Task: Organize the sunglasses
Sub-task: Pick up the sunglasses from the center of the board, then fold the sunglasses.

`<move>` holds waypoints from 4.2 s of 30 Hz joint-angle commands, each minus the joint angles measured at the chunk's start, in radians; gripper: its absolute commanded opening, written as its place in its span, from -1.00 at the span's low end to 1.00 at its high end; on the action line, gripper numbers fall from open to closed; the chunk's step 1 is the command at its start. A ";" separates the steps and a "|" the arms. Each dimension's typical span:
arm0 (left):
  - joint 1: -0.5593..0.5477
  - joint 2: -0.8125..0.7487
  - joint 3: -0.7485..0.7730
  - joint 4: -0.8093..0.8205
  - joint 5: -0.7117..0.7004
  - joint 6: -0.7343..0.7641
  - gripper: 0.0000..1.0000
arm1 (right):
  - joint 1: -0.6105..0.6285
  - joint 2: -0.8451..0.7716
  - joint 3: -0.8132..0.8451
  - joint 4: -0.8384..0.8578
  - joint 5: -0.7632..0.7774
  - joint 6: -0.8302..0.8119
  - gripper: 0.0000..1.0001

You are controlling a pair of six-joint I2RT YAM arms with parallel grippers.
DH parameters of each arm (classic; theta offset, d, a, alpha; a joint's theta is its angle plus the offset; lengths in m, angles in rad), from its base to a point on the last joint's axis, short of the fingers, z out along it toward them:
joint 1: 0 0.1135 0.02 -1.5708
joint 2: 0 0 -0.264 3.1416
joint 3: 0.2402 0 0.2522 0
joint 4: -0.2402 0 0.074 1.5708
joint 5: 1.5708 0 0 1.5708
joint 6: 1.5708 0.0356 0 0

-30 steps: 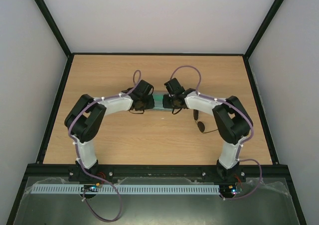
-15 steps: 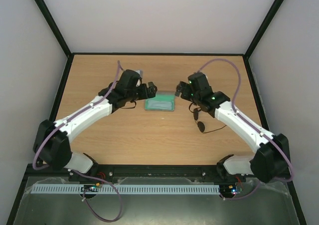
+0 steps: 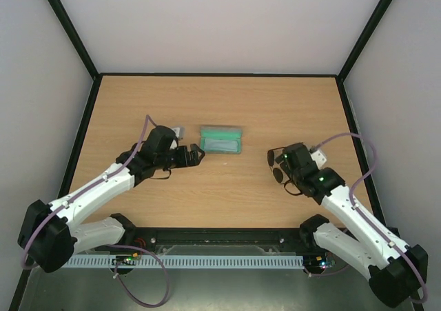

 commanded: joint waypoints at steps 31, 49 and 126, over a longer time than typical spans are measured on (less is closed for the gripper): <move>0.135 0.105 -0.191 0.224 0.163 0.030 0.98 | -0.189 0.282 -0.278 0.216 -0.162 0.176 -0.29; 0.140 0.122 -0.164 0.204 0.163 0.043 0.98 | -0.189 0.184 -0.127 0.102 -0.100 0.084 -0.97; 0.063 -0.183 0.275 -0.168 0.000 0.015 0.98 | 0.391 0.320 0.422 0.111 0.105 -0.616 -0.97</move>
